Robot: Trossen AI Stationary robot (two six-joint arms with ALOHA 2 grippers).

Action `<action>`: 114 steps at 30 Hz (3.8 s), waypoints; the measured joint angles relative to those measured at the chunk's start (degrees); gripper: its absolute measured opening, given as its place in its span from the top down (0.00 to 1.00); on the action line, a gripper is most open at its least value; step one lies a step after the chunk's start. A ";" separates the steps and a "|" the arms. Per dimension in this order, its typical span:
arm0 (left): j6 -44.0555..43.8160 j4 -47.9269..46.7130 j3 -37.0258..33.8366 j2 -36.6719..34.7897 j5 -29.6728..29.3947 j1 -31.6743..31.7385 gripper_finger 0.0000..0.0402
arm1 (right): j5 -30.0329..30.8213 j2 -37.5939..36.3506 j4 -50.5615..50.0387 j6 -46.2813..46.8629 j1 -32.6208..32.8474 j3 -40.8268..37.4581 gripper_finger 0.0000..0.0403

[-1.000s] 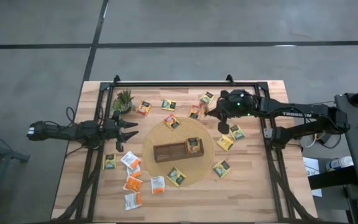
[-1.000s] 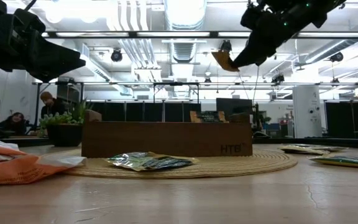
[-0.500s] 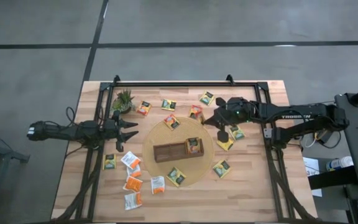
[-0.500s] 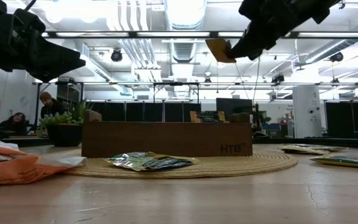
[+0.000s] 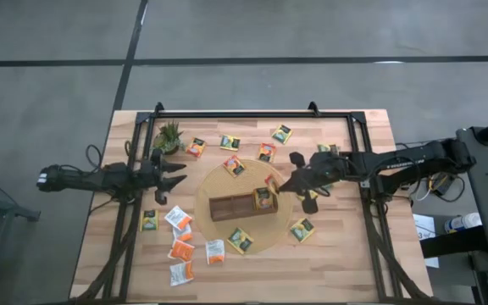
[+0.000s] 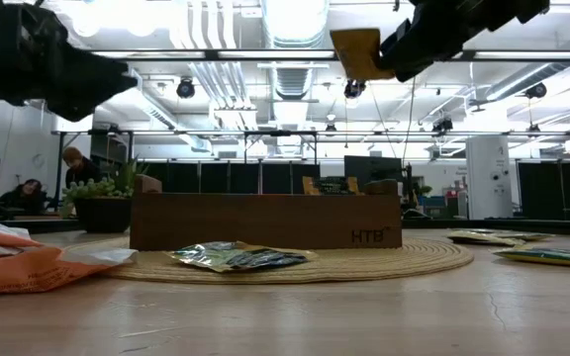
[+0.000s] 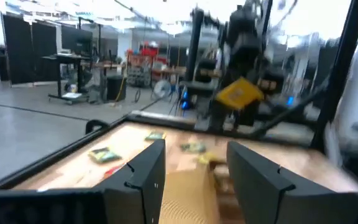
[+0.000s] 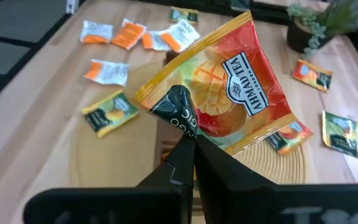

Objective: Pick & Place Tea
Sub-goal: Put the orange tea bag into the right section of the wooden organizer

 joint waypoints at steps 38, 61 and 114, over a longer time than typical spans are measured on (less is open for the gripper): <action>-27.36 29.54 23.88 62.89 3.65 -7.78 0.59 | 44.43 28.66 -27.95 -18.97 24.33 26.41 0.98; -26.64 13.98 45.54 78.30 3.73 -8.61 0.59 | 55.17 40.11 -40.83 -17.62 27.60 39.80 0.98; -17.61 2.32 50.12 77.23 -24.79 -17.89 1.00 | 49.65 30.15 -39.57 15.98 27.86 35.97 0.51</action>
